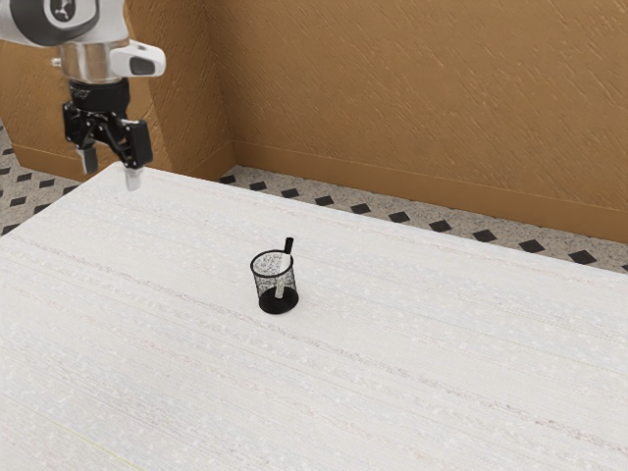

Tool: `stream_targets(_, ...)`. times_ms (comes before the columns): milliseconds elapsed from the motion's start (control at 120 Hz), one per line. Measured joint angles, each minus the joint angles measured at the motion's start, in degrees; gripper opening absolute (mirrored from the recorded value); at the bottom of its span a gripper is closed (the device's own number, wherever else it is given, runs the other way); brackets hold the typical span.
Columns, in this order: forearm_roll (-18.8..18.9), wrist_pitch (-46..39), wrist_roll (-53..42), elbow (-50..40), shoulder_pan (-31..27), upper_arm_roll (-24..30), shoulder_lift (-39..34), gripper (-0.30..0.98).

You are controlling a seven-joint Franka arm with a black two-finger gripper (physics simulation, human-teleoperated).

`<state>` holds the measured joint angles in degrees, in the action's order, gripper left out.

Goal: Take the marker out of the pen holder and place it to the left of the pen holder.

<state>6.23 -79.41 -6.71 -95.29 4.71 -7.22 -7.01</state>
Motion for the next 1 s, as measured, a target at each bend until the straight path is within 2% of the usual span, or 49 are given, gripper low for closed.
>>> stream_targets(133, 0.00, -0.85, 0.49, 0.02, -0.11, 0.09, 0.49, 0.69)
stream_targets(233, -1.01, -1.87, 0.79, 0.13, -2.73, 0.80, 3.28, 0.69)
stream_targets(300, -1.58, -2.70, 1.34, 1.51, -3.58, 1.82, 8.97, 0.69)
stream_targets(467, -2.28, -11.62, 2.00, 0.88, 0.94, 2.30, 18.56, 0.69)
stream_targets(633, -2.71, -21.29, 1.85, 2.35, 2.32, 2.38, 25.79, 0.69)
stream_targets(725, -3.19, -25.65, 1.63, 6.03, 2.33, 2.37, 30.23, 0.69)
stream_targets(1000, -6.88, -34.60, 1.13, 11.24, 2.50, 2.36, 37.19, 0.69)
